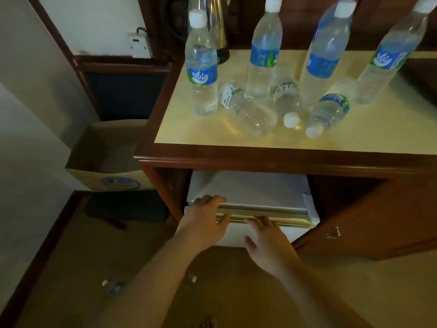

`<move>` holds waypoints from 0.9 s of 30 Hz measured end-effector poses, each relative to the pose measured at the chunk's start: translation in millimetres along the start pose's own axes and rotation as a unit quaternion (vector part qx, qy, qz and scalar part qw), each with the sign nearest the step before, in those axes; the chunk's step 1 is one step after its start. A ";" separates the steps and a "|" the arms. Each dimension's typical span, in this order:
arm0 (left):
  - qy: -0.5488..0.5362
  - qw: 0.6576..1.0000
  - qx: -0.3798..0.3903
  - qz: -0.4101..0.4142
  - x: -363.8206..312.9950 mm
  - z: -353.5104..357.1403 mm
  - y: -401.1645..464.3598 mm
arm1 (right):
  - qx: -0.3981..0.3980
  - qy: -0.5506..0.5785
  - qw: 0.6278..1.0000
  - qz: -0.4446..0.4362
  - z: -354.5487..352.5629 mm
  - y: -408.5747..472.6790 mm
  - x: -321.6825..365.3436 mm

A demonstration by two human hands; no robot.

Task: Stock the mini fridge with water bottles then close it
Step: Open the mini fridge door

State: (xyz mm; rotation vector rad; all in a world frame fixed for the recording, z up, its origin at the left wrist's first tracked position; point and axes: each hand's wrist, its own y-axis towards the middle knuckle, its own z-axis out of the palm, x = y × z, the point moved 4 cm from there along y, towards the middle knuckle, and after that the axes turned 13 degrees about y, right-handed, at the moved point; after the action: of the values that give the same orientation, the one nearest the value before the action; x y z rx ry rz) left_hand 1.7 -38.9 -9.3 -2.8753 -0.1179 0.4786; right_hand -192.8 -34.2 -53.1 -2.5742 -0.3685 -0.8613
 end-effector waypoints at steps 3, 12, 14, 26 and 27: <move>0.051 0.998 0.029 0.039 19.0 28.8 44.5 | -0.009 0.000 1.000 0.024 28.4 32.2 -15.4; 0.133 0.986 0.060 0.077 43.1 109.1 129.2 | -0.089 -0.098 0.991 -0.004 92.2 83.6 -60.3; 0.133 0.986 0.040 0.087 48.5 123.5 139.8 | -0.116 -0.103 0.988 -0.025 99.1 91.2 -70.7; 0.149 0.985 -0.022 0.080 85.2 158.3 165.6 | -0.273 -0.085 0.952 -0.106 119.2 109.8 -95.1; 0.149 0.985 -0.018 0.080 84.8 158.7 165.9 | -0.273 -0.082 0.953 -0.104 119.9 109.9 -95.9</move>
State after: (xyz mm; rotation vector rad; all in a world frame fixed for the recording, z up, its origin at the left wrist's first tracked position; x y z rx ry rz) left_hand 36.6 -157.6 -220.4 -2.9650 0.1560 0.0680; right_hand -165.3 -89.2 -231.7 -3.1773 -0.5158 -0.9252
